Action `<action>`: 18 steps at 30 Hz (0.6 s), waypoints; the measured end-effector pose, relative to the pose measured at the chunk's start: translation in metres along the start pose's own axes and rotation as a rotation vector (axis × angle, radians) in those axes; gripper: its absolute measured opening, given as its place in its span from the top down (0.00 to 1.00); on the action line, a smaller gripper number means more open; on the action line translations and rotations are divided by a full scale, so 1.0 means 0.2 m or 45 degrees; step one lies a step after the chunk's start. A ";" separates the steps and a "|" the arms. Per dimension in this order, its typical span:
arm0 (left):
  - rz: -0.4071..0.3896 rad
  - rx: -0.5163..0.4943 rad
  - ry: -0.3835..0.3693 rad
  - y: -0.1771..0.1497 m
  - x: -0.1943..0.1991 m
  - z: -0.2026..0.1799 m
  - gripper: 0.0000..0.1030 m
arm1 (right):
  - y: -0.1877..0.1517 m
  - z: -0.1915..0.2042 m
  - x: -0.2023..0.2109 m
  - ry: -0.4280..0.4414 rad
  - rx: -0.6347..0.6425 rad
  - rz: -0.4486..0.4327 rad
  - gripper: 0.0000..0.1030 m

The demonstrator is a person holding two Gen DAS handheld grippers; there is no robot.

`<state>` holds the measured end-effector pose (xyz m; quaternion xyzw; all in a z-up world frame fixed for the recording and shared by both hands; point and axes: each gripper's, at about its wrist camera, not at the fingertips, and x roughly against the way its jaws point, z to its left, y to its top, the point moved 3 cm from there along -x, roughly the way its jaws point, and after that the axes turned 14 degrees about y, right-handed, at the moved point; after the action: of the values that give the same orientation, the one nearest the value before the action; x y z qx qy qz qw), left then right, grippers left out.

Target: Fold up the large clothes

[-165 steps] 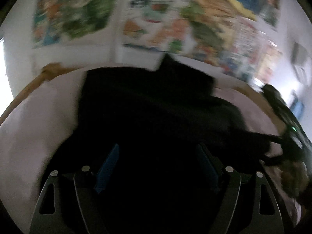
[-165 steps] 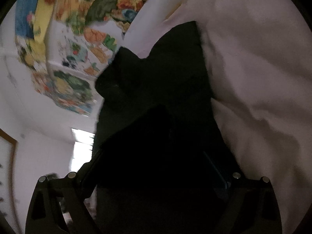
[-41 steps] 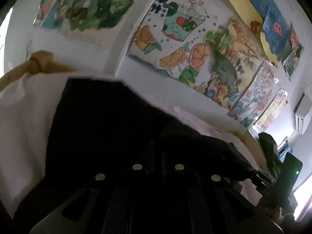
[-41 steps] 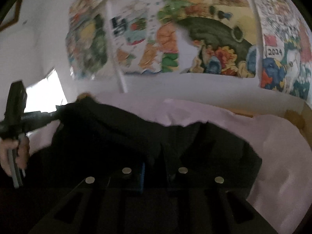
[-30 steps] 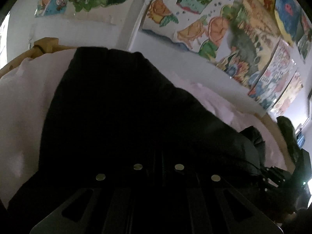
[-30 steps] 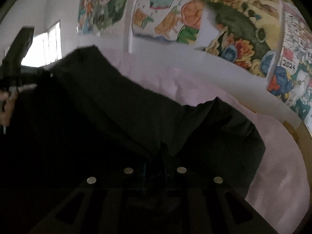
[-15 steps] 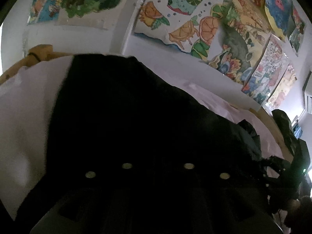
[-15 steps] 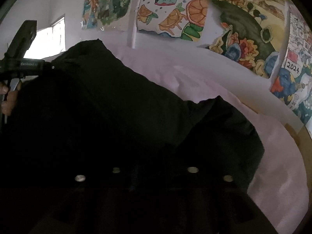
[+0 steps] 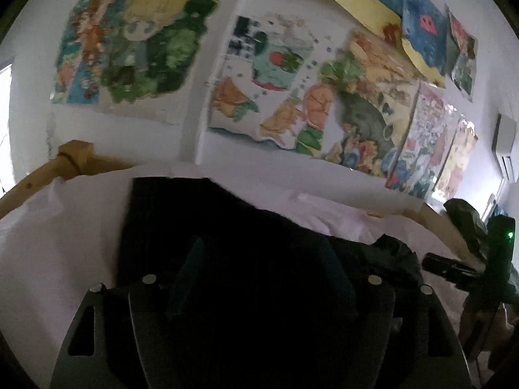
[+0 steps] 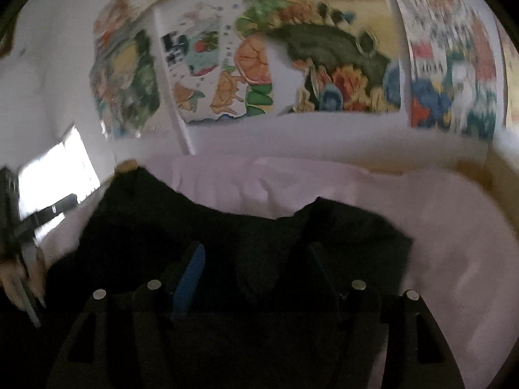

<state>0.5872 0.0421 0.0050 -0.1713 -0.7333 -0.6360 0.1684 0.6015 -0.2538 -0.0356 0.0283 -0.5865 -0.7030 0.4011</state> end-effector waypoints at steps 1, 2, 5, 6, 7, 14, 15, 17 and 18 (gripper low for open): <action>0.009 -0.034 0.017 0.00 -0.04 -0.04 0.32 | 0.00 0.02 -0.04 -0.009 0.016 0.018 0.53; 0.014 -0.062 0.039 -0.01 -0.07 -0.07 0.32 | 0.00 0.03 -0.07 -0.015 0.034 0.033 0.57; 0.064 -0.153 0.145 -0.05 -0.19 -0.14 0.32 | -0.04 0.06 -0.17 -0.038 0.094 0.089 0.64; 0.090 -0.172 0.185 -0.07 -0.23 -0.14 0.32 | -0.05 0.06 -0.20 -0.048 0.108 0.102 0.64; 0.111 -0.179 0.205 -0.09 -0.26 -0.13 0.32 | -0.07 0.06 -0.21 -0.060 0.125 0.115 0.64; 0.186 -0.198 0.224 -0.20 -0.38 -0.09 0.30 | -0.19 0.06 -0.32 -0.103 0.252 0.177 0.63; 0.185 -0.207 0.228 -0.21 -0.40 -0.09 0.30 | -0.20 0.05 -0.34 -0.100 0.254 0.181 0.63; 0.179 -0.222 0.236 -0.23 -0.42 -0.09 0.30 | -0.22 0.03 -0.37 -0.090 0.254 0.182 0.63; 0.177 -0.226 0.238 -0.23 -0.43 -0.09 0.30 | -0.23 0.02 -0.38 -0.086 0.256 0.183 0.63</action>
<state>0.6421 0.0151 -0.0736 -0.1757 -0.6418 -0.6983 0.2639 0.6263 -0.2055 -0.1070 0.0026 -0.6676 -0.6108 0.4256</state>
